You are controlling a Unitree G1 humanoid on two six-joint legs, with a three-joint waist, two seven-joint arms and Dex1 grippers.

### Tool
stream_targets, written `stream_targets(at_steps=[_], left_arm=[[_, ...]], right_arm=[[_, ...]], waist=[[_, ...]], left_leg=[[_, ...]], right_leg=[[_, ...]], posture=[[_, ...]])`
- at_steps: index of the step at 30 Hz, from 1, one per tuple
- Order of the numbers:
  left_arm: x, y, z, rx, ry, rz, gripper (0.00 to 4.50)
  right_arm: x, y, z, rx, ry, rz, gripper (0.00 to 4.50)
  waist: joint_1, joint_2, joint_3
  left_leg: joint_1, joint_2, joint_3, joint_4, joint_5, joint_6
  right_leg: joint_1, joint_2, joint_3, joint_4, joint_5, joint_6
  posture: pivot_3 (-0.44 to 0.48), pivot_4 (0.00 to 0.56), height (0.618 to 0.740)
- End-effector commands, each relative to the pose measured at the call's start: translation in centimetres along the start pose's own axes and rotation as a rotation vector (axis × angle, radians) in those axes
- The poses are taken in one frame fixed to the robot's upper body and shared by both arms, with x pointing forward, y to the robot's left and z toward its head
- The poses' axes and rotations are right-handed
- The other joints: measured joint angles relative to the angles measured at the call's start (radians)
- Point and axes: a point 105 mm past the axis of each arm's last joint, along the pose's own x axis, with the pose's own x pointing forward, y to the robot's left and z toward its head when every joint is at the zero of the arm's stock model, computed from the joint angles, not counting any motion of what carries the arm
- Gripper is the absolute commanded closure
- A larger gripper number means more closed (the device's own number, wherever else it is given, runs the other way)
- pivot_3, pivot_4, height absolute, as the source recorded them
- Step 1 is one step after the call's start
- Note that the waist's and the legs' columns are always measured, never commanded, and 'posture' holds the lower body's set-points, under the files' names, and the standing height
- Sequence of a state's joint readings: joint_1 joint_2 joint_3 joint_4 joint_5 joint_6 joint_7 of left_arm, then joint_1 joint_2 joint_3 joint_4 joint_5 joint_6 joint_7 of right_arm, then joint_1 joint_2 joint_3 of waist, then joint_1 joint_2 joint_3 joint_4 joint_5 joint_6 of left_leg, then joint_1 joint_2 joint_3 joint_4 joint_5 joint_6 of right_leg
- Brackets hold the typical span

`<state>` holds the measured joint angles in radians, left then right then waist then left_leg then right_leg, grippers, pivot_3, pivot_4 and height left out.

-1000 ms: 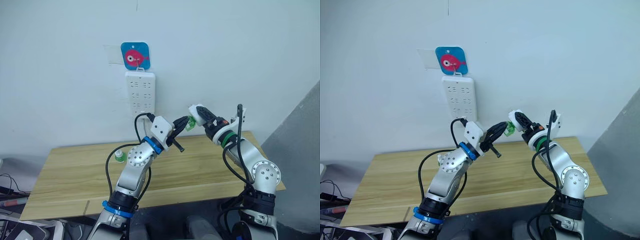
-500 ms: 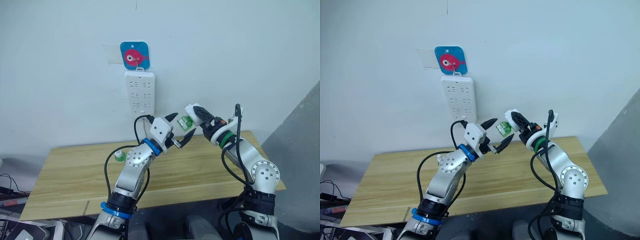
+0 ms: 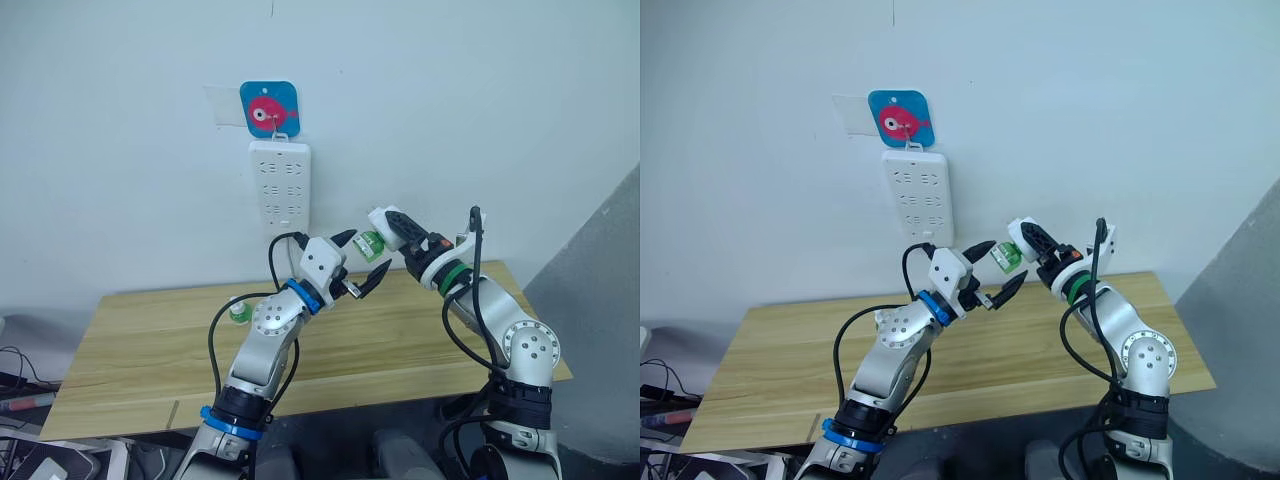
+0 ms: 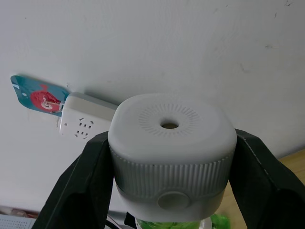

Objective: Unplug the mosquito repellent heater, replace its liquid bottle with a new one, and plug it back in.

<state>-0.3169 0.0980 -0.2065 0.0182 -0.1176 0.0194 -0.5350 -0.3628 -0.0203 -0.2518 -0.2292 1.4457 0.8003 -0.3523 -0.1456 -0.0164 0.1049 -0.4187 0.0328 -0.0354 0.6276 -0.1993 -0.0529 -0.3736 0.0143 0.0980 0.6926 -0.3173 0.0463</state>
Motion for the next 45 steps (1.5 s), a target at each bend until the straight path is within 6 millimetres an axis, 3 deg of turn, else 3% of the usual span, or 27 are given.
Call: stream_targets(at_steps=[1,6,17,22,30,35,45], left_arm=[[0.3,0.2,1.7,0.012,-0.061,-0.003,0.67],[0.3,0.0,1.6,0.007,-0.058,-0.008,2.16],[0.3,0.1,1.9,0.026,-0.061,-0.008,2.17],[-0.3,0.0,1.8,0.045,-0.051,-0.042,2.17],[-2.2,-1.2,1.4,0.111,-0.01,-0.268,2.17],[-3.6,-2.0,0.5,0.212,0.034,-0.45,2.17],[-3.0,-2.0,0.2,0.338,0.011,-0.532,2.17]], right_arm=[[-0.2,1.7,0.4,-0.007,-0.018,0.07,1.54],[-0.3,1.8,0.3,-0.003,-0.016,0.075,1.54],[-0.4,1.9,-0.2,-0.008,0.011,0.082,1.54],[-0.7,1.9,-0.5,-0.028,0.056,0.1,0.07],[-2.6,0.9,-0.3,-0.164,0.366,0.157,0.07],[-4.4,0.7,0.3,-0.158,0.602,0.192,0.07],[-6.3,0.5,-0.4,-0.141,0.83,0.197,0.07]], waist=[[0.0,0.0,0.0],[0.001,0.0,0.0],[0.005,0.0,0.0],[0.004,0.001,0.0],[0.006,0.002,0.001],[0.008,0.005,0.005],[0.023,0.005,0.007]], left_leg=[[0.0,0.0,0.0,-0.001,0.0,0.0],[-0.003,0.0,0.0,-0.003,-0.001,0.001],[-0.008,0.001,0.0,-0.004,-0.006,0.01],[-0.007,0.001,0.0,-0.004,-0.006,0.01],[-0.007,0.0,0.0,-0.004,-0.006,0.01],[-0.007,0.0,0.001,-0.004,-0.006,0.01],[-0.007,0.0,0.002,-0.003,-0.007,0.011]], right_leg=[[0.0,0.0,0.0,-0.001,0.0,0.0],[0.0,0.0,-0.001,-0.008,0.0,0.0],[-0.001,-0.001,-0.002,-0.012,0.0,-0.003],[-0.001,-0.001,-0.002,-0.012,0.0,-0.003],[-0.001,-0.001,-0.002,-0.012,0.0,-0.003],[-0.001,-0.001,-0.001,-0.013,0.0,-0.003],[-0.001,-0.001,-0.001,-0.013,0.0,-0.003]], posture=[[-0.121,0.089,0.74],[-0.124,0.091,0.74],[-0.119,0.093,0.74],[-0.117,0.096,0.74],[-0.107,0.097,0.74],[-0.087,0.102,0.74],[-0.066,0.109,0.74]])
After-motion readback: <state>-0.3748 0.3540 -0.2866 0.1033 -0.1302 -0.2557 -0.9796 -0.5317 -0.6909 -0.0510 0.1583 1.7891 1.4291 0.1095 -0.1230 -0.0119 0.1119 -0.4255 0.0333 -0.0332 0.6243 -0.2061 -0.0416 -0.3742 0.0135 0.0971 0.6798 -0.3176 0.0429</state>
